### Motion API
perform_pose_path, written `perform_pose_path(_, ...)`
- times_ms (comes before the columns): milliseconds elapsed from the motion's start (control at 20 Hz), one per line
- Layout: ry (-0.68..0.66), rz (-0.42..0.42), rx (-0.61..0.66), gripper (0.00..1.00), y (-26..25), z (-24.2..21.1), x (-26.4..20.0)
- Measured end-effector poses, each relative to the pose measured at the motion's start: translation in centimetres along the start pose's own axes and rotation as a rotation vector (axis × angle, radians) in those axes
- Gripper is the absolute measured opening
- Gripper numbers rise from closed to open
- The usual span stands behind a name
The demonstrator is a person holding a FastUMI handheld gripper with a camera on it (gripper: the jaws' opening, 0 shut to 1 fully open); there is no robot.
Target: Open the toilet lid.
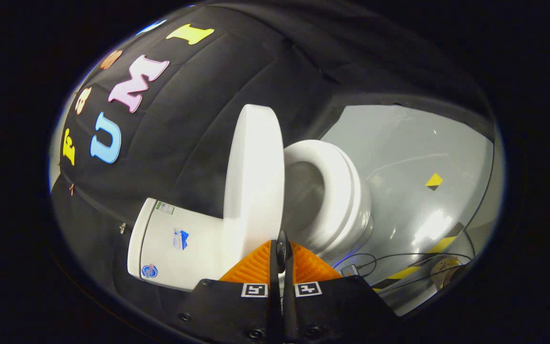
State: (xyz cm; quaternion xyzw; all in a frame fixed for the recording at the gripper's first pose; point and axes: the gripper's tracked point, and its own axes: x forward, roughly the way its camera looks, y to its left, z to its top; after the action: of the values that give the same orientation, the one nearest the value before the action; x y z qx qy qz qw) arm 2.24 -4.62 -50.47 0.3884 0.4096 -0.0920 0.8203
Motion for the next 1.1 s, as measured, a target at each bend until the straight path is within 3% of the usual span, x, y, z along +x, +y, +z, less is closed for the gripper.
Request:
perform_pose_path(600,-0.078,0.007,-0.290,0.05,10.7,-1.0,-3.4)
perform_pose_path(1100,-0.107,0.109,-0.449,0.10,19.1,-4.5,-4.3)
